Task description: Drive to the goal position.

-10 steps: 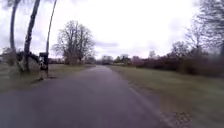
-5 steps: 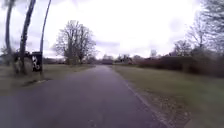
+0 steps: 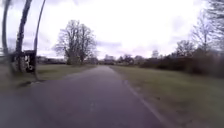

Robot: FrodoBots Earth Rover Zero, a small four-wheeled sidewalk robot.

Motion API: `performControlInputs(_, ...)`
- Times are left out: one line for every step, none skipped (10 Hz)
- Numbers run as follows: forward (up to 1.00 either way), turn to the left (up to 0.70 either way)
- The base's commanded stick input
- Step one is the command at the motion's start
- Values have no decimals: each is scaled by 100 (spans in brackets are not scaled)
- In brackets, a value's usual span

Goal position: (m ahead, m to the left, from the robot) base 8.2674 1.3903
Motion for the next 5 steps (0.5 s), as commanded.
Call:
performControlInputs(100,0)
performControlInputs(100,0)
performControlInputs(100,0)
performControlInputs(100,0)
performControlInputs(100,0)
